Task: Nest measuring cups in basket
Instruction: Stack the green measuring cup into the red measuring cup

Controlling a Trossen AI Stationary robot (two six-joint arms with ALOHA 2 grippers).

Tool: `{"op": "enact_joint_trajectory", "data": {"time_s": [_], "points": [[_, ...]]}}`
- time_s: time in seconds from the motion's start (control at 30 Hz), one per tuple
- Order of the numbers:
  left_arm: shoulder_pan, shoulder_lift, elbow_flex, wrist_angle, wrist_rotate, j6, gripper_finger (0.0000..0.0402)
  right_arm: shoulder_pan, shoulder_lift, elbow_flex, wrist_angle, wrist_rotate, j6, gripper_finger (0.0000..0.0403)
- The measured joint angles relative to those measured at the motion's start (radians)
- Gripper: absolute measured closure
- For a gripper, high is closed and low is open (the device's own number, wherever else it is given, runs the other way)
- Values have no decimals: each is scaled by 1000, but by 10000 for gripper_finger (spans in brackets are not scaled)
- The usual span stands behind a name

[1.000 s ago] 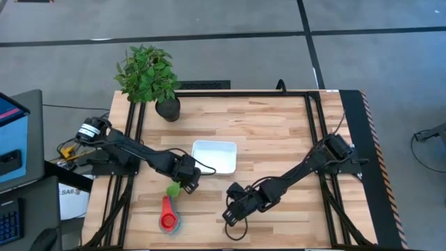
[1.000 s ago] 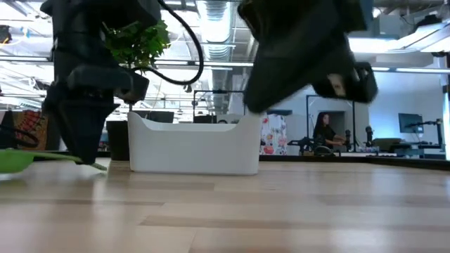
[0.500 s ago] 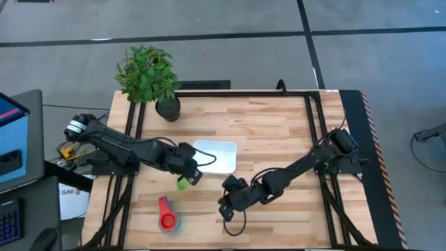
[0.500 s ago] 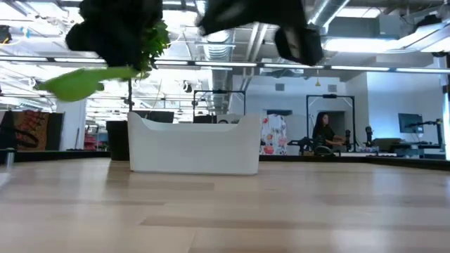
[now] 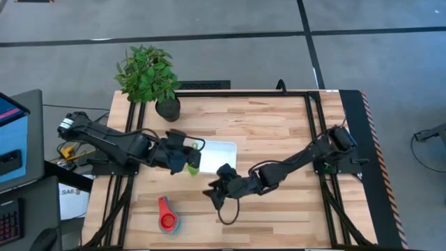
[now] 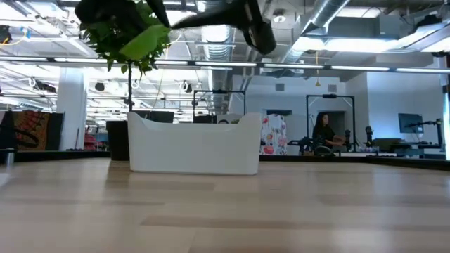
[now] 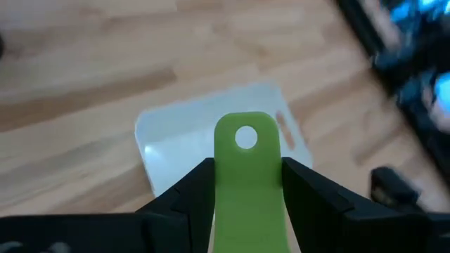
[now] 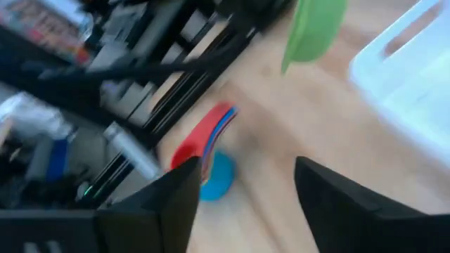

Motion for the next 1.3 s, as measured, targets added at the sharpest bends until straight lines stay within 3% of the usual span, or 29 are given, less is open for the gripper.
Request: {"op": "enact_joint_trajectory", "data": {"time_s": [0.17,0.67,0.83,1.3], "points": [[-17,1,0,38,-78,-53,264,-37,0,0,-13,108,-31,133],[-17,-27,0,131,-141,-112,264,-65,0,0,22,148,4,141],[-17,-37,-1,137,-148,-111,264,-65,0,0,25,156,10,179],[-17,-38,-1,138,-145,-108,264,-65,0,1,79,140,6,333]]}}
